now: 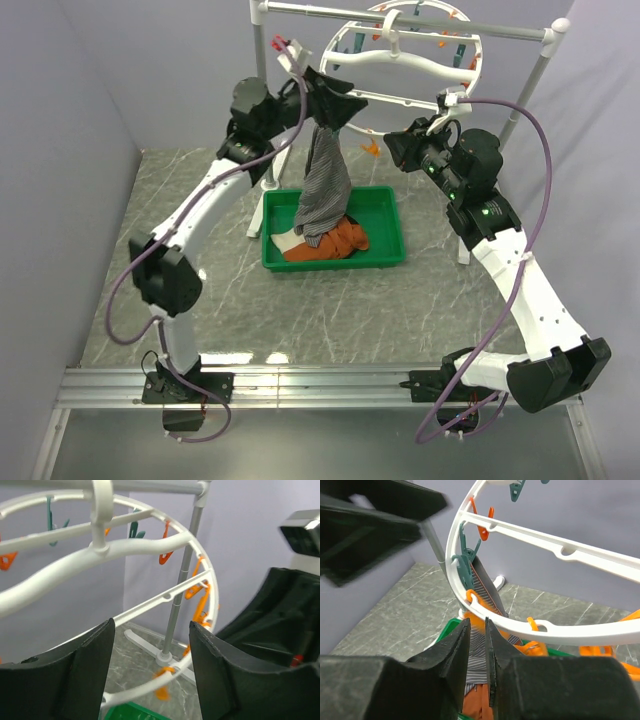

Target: Clip the underwear to the hanger

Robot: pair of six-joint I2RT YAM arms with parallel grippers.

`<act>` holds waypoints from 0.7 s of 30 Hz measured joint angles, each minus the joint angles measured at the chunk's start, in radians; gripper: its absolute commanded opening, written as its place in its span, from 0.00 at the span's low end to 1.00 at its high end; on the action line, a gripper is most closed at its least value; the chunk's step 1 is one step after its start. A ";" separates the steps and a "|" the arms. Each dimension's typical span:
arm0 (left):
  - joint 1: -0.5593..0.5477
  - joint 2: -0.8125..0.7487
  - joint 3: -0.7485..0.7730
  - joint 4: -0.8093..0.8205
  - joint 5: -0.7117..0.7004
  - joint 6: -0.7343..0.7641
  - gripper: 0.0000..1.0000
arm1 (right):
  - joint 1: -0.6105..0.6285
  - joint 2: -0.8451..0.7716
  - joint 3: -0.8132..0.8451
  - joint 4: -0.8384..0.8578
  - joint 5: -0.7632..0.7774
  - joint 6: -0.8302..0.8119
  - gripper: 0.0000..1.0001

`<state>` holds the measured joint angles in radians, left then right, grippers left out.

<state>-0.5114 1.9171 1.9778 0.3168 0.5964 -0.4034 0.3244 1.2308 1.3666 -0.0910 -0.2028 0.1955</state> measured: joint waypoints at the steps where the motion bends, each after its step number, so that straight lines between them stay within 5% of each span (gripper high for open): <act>1: 0.003 -0.033 -0.024 -0.005 0.000 0.010 0.66 | 0.000 -0.001 0.000 0.000 0.000 -0.001 0.26; 11: -0.011 -0.459 -0.526 0.058 -0.020 0.155 0.71 | -0.004 -0.053 -0.018 -0.002 -0.055 -0.011 0.30; 17: -0.069 -0.496 -0.781 0.136 -0.048 0.264 0.80 | -0.005 -0.055 -0.018 -0.003 -0.105 -0.011 0.39; 21: -0.106 -0.452 -0.851 0.222 -0.071 0.322 0.91 | -0.005 -0.056 -0.019 -0.008 -0.117 -0.014 0.54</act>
<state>-0.6178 1.4647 1.1267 0.5385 0.5255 -0.0818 0.3199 1.1744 1.3479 -0.0994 -0.3195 0.1818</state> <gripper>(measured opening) 0.864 0.469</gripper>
